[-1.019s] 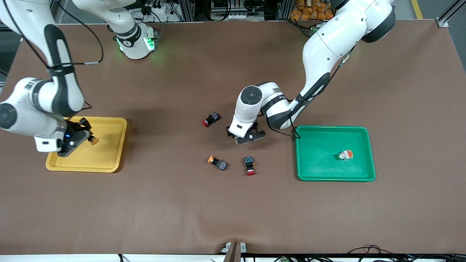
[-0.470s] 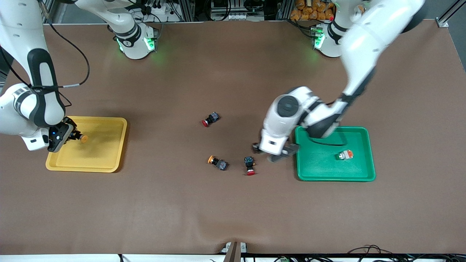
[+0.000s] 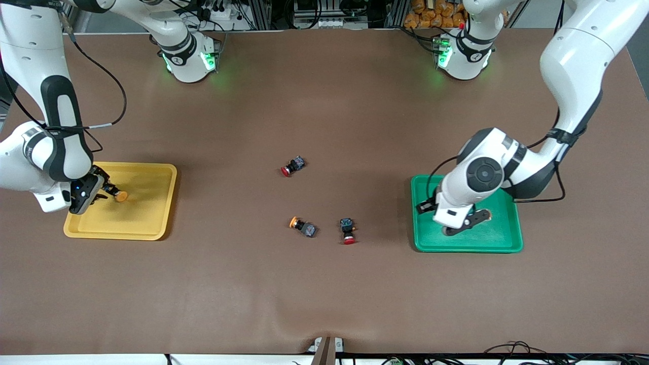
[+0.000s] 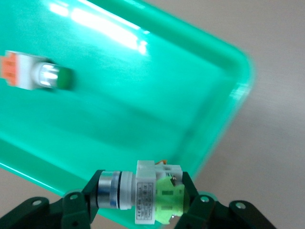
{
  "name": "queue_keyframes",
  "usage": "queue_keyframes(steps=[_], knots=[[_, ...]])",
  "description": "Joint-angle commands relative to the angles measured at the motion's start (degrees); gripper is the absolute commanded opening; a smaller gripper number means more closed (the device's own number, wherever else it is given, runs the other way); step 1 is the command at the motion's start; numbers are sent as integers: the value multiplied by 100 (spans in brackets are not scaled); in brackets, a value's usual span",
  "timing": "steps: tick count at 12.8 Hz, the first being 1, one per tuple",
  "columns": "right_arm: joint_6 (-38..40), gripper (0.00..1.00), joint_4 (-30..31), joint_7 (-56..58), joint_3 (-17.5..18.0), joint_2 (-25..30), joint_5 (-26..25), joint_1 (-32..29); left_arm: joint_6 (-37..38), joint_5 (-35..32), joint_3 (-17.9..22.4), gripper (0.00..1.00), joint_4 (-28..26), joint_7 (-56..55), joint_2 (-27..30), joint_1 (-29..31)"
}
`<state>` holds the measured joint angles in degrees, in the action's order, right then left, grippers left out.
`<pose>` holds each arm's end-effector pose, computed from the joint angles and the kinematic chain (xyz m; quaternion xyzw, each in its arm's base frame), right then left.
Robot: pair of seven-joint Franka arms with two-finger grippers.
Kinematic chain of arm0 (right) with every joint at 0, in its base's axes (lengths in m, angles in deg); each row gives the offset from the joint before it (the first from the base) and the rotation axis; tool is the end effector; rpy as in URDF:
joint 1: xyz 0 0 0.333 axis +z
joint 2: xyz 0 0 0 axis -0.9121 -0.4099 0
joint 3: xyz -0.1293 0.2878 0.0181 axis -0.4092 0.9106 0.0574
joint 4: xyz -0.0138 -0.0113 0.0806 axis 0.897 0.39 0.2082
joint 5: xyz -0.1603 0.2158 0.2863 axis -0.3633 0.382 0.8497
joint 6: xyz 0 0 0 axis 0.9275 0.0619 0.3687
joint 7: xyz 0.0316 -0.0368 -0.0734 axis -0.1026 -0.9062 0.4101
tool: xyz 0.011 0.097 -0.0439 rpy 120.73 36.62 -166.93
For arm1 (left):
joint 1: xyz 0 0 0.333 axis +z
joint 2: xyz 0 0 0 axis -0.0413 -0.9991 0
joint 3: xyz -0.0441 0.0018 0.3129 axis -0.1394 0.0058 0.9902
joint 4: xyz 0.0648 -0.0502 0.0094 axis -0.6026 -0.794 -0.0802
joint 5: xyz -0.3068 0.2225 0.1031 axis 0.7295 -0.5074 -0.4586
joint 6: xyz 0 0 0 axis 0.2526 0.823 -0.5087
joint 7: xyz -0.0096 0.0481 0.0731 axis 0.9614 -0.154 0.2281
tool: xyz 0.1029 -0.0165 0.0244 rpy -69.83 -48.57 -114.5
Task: Place green and yellow buttons in trays
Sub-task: 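Lower the green switch into the green tray while the right places yellow button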
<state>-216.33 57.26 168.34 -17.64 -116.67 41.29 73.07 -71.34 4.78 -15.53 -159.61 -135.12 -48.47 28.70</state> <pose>0.5478 -0.2105 0.2124 -0.8594 -0.5035 0.0467 0.0753 0.6020 -0.1905 0.2541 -0.9753 -0.2125 0.0498 0.0329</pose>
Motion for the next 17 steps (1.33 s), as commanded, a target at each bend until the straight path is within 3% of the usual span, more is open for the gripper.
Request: queue_keyframes(steps=[1,3,4,5,6,8,11,14,15,16,17], knots=[[45,69,-57,169,-20,-18,162,-33,-150,-344,-140,0,-443,-27,134,477],[159,61,-83,37,-99,8,171,2,-413,-344,-131,0,-557,-27,81,696],[247,61,-83,-189,-143,34,171,29,-624,-344,-131,13,-601,-18,64,819],[396,62,-170,-357,-152,43,171,29,-643,-344,-131,66,-593,-1,46,855],[754,63,-336,-524,-187,61,171,46,-643,-344,-131,100,-593,78,72,856],[1414,78,-679,-666,-354,35,162,108,-539,-344,-149,100,-584,253,404,891],[1740,73,-663,-1024,-354,96,162,266,92,-47,-349,100,-436,973,1283,1144],[2294,74,-646,-2051,-328,332,171,564,1119,621,-833,100,405,1876,1443,1715],[2400,84,-619,-2386,-302,420,171,670,1515,745,-887,100,731,2341,1443,1821],[2384,100,-549,-2528,-276,517,310,766,1849,833,-887,100,995,2685,1461,1866],[2401,100,-523,-2530,-232,527,599,793,2140,869,-887,100,1163,2898,1522,1936]])
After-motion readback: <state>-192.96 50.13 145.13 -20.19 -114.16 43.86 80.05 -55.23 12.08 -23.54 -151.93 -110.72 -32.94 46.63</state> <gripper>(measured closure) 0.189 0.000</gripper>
